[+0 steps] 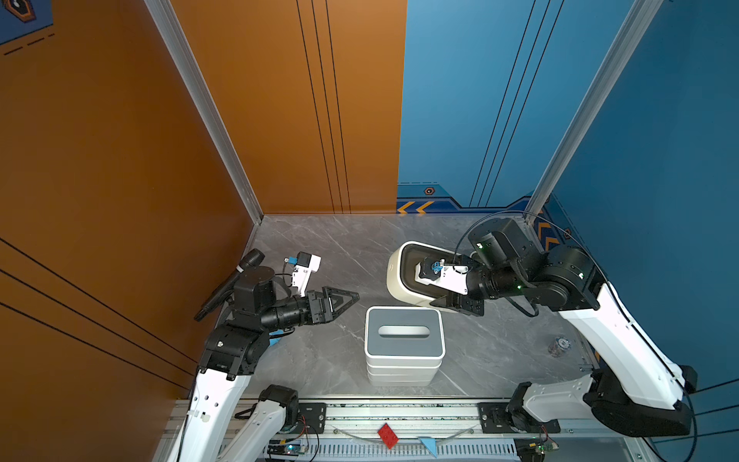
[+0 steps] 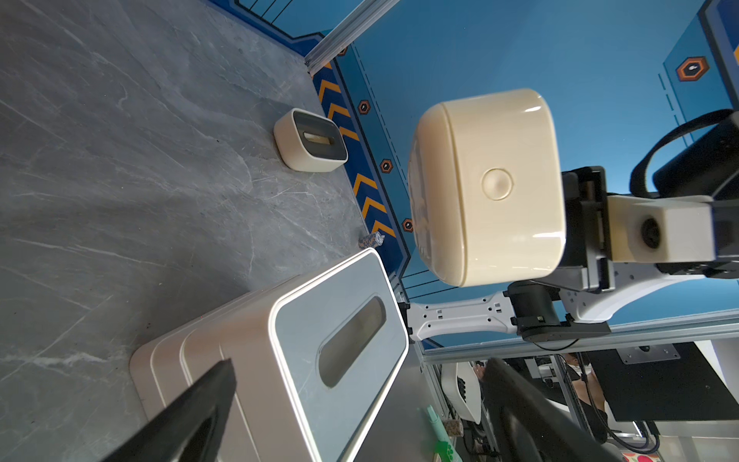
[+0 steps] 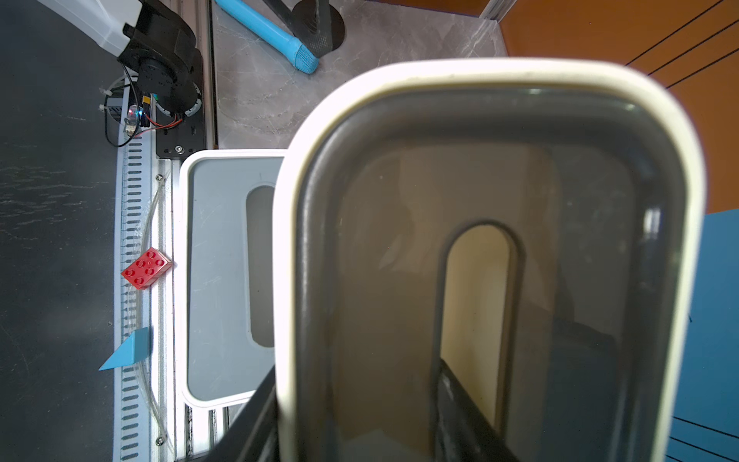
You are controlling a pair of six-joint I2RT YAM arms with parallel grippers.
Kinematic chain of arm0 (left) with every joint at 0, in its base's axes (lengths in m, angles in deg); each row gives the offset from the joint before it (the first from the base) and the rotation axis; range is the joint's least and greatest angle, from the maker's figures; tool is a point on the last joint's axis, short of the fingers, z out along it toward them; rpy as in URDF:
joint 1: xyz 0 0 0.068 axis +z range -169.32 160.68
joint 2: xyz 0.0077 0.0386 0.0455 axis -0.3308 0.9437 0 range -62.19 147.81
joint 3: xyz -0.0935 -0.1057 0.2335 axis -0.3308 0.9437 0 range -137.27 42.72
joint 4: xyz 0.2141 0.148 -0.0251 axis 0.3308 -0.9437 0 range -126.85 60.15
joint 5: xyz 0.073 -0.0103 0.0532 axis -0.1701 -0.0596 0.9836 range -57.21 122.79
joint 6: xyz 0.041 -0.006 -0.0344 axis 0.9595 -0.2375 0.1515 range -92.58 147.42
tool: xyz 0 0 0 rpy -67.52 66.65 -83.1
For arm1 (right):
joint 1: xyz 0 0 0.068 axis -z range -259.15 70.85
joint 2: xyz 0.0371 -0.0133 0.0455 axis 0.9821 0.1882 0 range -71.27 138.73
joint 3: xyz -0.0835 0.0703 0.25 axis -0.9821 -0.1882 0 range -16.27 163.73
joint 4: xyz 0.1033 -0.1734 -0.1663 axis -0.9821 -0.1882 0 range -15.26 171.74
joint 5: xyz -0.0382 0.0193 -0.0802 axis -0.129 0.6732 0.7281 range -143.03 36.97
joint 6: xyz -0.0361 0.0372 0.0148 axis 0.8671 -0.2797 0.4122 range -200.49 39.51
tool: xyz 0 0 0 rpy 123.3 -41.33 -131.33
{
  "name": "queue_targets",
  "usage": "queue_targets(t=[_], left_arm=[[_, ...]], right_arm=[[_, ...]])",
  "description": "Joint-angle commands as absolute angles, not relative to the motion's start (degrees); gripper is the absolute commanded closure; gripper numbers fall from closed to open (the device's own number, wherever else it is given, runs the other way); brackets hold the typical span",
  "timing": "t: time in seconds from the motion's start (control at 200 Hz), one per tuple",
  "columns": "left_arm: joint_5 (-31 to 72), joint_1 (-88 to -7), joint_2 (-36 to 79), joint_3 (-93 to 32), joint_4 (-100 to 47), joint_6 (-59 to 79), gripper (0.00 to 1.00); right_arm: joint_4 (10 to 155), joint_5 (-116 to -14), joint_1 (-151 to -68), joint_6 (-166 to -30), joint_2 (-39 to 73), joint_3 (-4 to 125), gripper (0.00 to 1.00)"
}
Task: Stack the tissue boxes
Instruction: Place the tissue box at the tissue box.
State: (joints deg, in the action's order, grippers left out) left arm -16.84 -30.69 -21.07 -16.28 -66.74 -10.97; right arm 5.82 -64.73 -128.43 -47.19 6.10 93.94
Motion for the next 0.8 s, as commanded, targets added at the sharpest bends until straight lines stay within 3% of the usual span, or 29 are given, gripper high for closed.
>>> queue_targets(t=[0.0, 0.486, 0.796], left_arm=[[-18.8, -29.6, -23.0, -17.0, -68.3, -9.9, 0.02], [-22.6, -27.3, -24.1, -15.4, -66.6, -8.3, 0.02], [-21.1, -26.3, -26.3, -15.0, -66.6, -10.3, 0.02]], right_arm=[[7.9, -65.4, -129.5, -48.4, 5.0, 95.8, 0.82], [6.4, -59.5, -135.6, -50.1, 10.2, 101.4, 0.82], [-5.5, -56.0, -137.2, -51.8, 20.2, 116.9, 0.82]])
